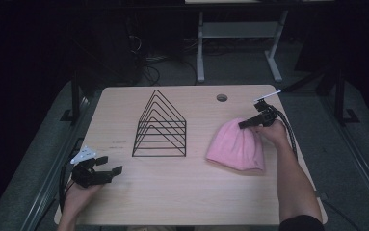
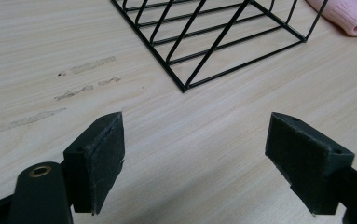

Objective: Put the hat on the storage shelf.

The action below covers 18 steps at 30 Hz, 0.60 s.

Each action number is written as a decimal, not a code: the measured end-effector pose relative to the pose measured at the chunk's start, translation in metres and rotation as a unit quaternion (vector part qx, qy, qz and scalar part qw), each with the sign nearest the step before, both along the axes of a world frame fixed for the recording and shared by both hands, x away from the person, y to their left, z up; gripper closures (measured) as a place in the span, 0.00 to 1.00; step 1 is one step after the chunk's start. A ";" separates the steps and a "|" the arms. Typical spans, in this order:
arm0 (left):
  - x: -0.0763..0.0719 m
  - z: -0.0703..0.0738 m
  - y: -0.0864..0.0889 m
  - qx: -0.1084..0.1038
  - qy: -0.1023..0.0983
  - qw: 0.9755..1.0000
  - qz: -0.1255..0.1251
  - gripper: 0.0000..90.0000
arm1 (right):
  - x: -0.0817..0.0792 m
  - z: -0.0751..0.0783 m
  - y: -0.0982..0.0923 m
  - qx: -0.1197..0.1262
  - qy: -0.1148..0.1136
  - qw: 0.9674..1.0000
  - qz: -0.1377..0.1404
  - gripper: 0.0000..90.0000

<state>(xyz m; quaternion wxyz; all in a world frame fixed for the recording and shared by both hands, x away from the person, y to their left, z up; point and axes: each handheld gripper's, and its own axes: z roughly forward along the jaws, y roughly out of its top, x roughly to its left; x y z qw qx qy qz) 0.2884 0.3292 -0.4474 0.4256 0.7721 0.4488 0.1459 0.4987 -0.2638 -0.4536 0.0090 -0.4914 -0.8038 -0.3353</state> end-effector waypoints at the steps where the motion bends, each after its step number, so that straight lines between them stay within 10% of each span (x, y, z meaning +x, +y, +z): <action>1: 0.000 0.000 0.000 0.001 0.000 1.000 -0.001 0.22 | 0.000 -0.003 0.001 0.003 0.006 1.000 -0.002 0.53; 18: 0.003 -0.001 -0.003 0.001 0.003 1.000 -0.013 0.22 | -0.012 -0.003 -0.002 0.032 -0.008 0.999 0.011 0.81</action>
